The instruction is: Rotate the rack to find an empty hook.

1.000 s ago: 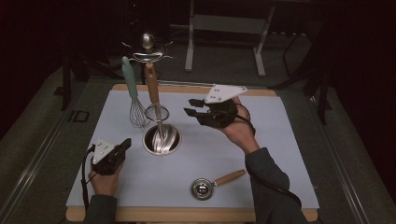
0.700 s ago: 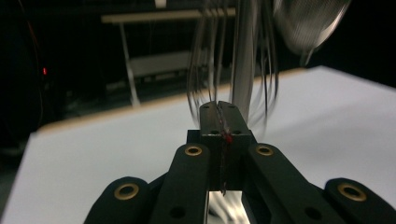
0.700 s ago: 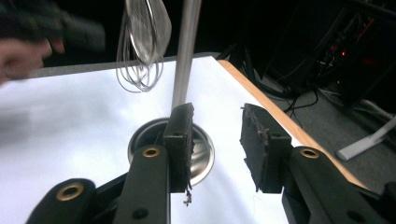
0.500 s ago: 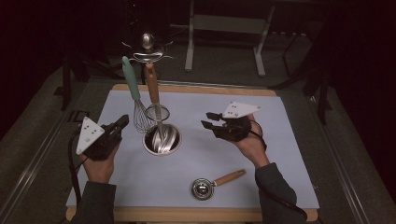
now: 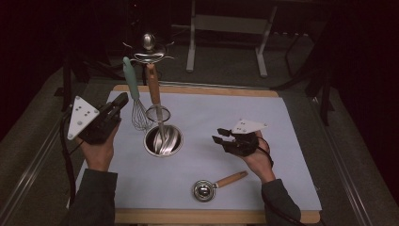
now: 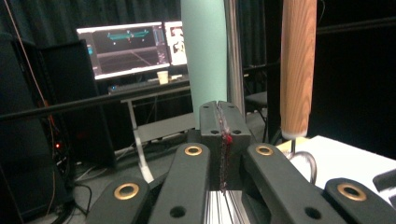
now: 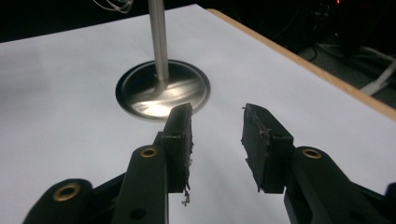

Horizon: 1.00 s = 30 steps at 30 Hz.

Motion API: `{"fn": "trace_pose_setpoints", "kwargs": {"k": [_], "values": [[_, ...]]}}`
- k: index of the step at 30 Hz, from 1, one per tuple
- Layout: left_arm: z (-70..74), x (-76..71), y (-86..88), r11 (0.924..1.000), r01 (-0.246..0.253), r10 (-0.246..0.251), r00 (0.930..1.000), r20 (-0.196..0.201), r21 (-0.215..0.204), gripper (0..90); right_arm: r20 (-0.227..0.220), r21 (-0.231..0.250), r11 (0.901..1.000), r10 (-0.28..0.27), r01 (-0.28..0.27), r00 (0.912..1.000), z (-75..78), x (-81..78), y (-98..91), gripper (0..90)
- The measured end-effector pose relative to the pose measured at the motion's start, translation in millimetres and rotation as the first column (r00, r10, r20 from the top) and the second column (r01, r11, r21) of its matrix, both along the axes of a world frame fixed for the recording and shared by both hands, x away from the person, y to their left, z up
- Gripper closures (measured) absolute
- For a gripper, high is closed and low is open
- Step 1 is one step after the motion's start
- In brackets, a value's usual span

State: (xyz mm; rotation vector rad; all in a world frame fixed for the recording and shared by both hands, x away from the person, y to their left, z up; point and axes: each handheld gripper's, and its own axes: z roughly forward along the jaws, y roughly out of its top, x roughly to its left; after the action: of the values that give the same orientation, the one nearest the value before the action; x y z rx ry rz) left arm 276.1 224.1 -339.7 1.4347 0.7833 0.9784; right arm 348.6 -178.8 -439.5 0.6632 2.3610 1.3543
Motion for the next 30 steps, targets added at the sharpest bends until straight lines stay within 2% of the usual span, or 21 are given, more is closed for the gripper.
{"fn": "trace_pose_setpoints", "kwargs": {"k": [5, 10, 11, 13, 18, 30], "values": [[10.5, 3.2, 0.8, 0.9999, 0.010, -0.010, 0.9999, 0.009, -0.001, 90.0, -0.016, -0.024, 0.9990, -0.038, 0.038, 0.9991, -14.2, -2.9, -9.3, 60.6], [21.2, 6.2, 0.0, 0.9999, 0.011, -0.010, 0.9996, 0.027, -0.006, 90.0, -0.059, 0.015, 0.9969, -0.076, 0.077, 0.9953, -27.7, -2.7, -23.7, 60.7], [23.2, 6.6, -0.4, 0.9999, 0.010, -0.009, 0.9995, 0.032, -0.005, 90.0, -0.061, 0.005, 0.9962, -0.086, 0.086, 0.9944, -28.7, -1.6, -25.2, 60.7], [26.7, 7.2, -1.3, 0.9999, 0.011, -0.011, 0.9991, 0.042, -0.006, 90.0, -0.068, 0.018, 0.9945, -0.101, 0.103, 0.9925, -28.7, -1.2, -28.2, 60.8], [33.7, 9.0, -4.4, 0.9998, 0.012, -0.011, 0.9979, 0.063, -0.013, 90.0, -0.066, 0.031, 0.9940, -0.103, 0.105, 0.9925, -28.0, -1.6, -29.7, 60.7], [48.4, 9.0, -7.2, 0.9990, 0.018, -0.013, 0.9923, 0.123, -0.040, 90.0, -0.074, 0.024, 0.9939, -0.106, 0.108, 0.9916, -32.6, -1.5, -31.4, 60.5]]}}
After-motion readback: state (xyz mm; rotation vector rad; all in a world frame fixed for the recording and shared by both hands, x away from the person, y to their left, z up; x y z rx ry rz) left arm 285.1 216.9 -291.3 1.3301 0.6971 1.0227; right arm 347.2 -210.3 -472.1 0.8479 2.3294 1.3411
